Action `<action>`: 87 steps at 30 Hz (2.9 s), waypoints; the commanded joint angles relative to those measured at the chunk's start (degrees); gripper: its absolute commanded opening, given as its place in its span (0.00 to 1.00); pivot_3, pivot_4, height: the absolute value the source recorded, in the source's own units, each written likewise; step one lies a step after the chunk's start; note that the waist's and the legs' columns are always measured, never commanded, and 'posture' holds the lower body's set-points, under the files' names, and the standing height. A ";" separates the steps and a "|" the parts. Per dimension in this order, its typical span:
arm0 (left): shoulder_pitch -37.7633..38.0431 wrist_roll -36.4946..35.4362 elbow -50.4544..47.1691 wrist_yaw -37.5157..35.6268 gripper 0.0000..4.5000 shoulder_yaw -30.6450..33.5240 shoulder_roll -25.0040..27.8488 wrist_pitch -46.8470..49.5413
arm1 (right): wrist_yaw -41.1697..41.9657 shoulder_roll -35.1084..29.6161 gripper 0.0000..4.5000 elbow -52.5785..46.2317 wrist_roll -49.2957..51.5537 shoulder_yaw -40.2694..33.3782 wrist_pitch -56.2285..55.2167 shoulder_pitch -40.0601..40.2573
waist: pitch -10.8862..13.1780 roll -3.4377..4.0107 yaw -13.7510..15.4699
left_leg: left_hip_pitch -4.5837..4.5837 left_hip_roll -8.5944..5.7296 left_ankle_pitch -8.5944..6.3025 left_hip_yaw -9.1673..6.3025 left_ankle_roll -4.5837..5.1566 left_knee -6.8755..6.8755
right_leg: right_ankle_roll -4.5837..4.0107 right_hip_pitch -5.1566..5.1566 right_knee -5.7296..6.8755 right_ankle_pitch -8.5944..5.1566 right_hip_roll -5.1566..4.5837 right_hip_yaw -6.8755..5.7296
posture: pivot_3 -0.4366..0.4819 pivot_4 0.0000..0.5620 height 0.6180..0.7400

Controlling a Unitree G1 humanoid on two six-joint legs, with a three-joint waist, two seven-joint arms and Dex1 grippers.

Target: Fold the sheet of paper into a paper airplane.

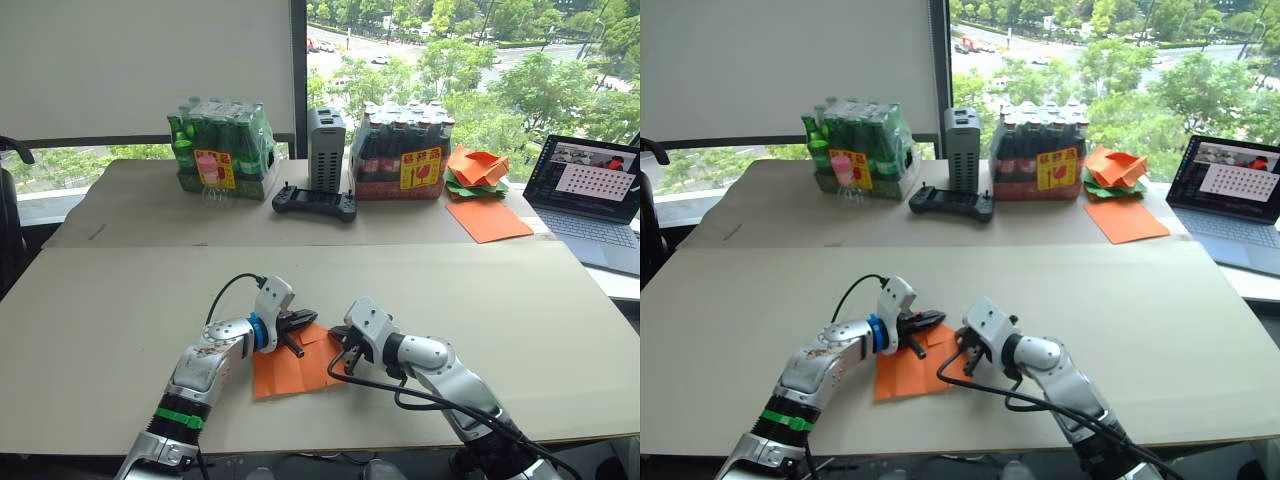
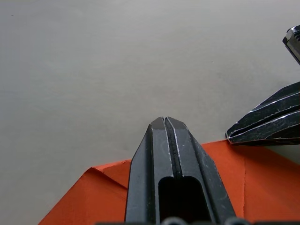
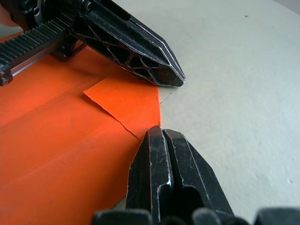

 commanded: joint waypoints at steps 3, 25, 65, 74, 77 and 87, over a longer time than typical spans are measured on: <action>3.13 2.60 3.56 2.05 0.00 0.62 2.17 0.60 | -0.02 0.71 0.00 2.98 -0.72 1.42 2.18 1.01 | -0.05 0.01 -0.19 | 0.02 0.01 0.00 0.00 0.00 -0.02 | 0.00 0.00 0.00 0.00 0.01 0.00 | 0.48 0.27 1.00; 3.82 2.43 2.75 2.72 0.00 -0.07 1.72 0.03 | 0.69 7.45 0.00 4.51 1.06 -0.02 -3.39 -2.23 | -0.08 0.03 -1.00 | 0.08 0.04 0.00 0.00 0.00 -0.09 | -0.01 0.00 0.04 0.00 0.04 0.01 | 0.48 0.27 1.00; 7.15 1.80 -0.35 4.00 0.00 4.26 6.01 0.53 | 2.19 8.58 0.00 9.51 -2.03 3.06 -5.45 -3.93 | -0.07 0.05 -1.35 | 0.06 0.06 0.00 0.00 0.00 -0.15 | -0.02 -0.04 0.00 -0.01 0.05 0.01 | 0.48 0.27 1.00; 7.33 -7.23 -9.37 2.92 0.00 10.12 3.38 5.30 | 2.56 8.83 0.00 10.95 -2.12 3.45 -6.26 -4.33 | 0.00 0.07 -1.26 | -0.02 0.05 0.00 0.00 0.00 -0.18 | -0.02 -0.09 -0.04 -0.01 0.03 0.01 | 0.48 0.27 1.00; 7.79 -10.77 -12.45 3.26 0.00 13.03 2.80 7.47 | 2.70 8.90 0.00 11.42 -2.23 3.60 -6.52 -4.53 | 0.06 0.04 -1.20 | -0.07 0.05 0.00 0.00 0.00 -0.18 | -0.02 -0.14 -0.05 -0.01 0.03 0.00 | 0.48 0.27 1.00; 12.32 -27.89 -22.64 7.31 0.00 28.46 4.27 19.89 | 3.04 8.73 0.00 11.74 -2.48 3.98 -6.94 -4.19 | 0.11 -0.01 -1.26 | -0.10 0.06 -0.01 0.00 -0.01 -0.19 | -0.02 -0.17 -0.08 -0.01 0.02 0.01 | 0.48 0.27 1.00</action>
